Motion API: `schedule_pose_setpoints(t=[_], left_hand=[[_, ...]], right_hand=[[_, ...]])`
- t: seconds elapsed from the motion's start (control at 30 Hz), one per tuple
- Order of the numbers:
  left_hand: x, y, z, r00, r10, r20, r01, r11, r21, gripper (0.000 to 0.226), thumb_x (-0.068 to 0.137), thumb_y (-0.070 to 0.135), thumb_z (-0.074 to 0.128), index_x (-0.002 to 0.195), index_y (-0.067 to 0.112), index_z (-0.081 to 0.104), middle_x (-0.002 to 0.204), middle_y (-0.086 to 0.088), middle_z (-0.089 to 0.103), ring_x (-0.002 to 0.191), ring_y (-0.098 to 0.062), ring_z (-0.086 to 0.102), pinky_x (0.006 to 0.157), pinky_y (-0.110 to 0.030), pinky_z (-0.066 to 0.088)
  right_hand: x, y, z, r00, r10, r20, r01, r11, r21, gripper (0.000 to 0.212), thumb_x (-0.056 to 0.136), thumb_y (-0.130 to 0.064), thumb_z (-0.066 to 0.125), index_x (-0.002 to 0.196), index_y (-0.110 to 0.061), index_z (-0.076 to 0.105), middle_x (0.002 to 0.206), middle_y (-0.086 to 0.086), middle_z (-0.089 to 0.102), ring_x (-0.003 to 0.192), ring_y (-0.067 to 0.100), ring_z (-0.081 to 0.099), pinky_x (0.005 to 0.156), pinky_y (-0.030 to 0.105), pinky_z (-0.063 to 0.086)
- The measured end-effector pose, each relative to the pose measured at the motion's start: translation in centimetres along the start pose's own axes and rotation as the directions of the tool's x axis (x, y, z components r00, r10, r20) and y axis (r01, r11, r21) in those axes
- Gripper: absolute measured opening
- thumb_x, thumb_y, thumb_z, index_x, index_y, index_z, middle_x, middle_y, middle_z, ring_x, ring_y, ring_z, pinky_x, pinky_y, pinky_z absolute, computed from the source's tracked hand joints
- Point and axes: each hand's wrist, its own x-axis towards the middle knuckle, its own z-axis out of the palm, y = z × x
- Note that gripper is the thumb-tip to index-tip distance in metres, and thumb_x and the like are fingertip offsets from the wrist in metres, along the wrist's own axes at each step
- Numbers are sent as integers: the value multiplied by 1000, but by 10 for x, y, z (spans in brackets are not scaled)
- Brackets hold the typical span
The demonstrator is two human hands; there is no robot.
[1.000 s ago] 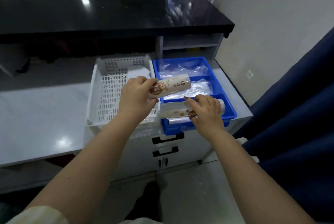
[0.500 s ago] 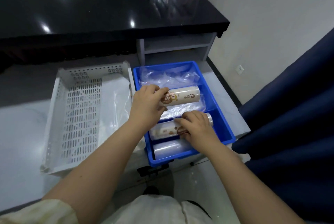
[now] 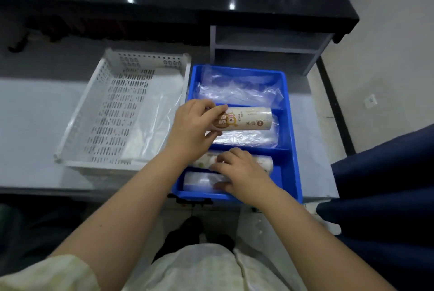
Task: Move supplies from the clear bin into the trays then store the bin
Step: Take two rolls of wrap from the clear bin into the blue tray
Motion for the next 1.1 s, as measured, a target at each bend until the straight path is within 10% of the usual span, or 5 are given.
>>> schedule_pose_setpoints(t=[0.5,0.93,1.1], left_hand=[[-33,-6,-27,995,-96,-36,98,993,62,59,65,12,82,122,12,65,112,-12,62,103,-33,56,86,-49,44],[-26,-22,-33,992,-102,-69,104,994,31,60,62,12,83,119,13,66,109,-12,62,99,-34,55,83,-49,44],[-26,-23,-32,993,-107,-48,109,993,44,61,61,15,84,119,15,65,109,-10,62,99,-32,54,82,-48,45]], right_hand=[[17,-19,-10,947,114,302,-35,966,-256,51,87,-43,60,126,-13,53,134,12,39,118,32,33,100,44,30],[-11,-25,-18,967,220,130,-221,975,-7,52,78,-22,71,119,-24,40,116,2,57,102,21,53,83,42,51],[-17,-33,-23,988,154,12,-154,988,15,46,86,-24,65,126,-18,41,115,5,54,108,25,49,113,44,21]])
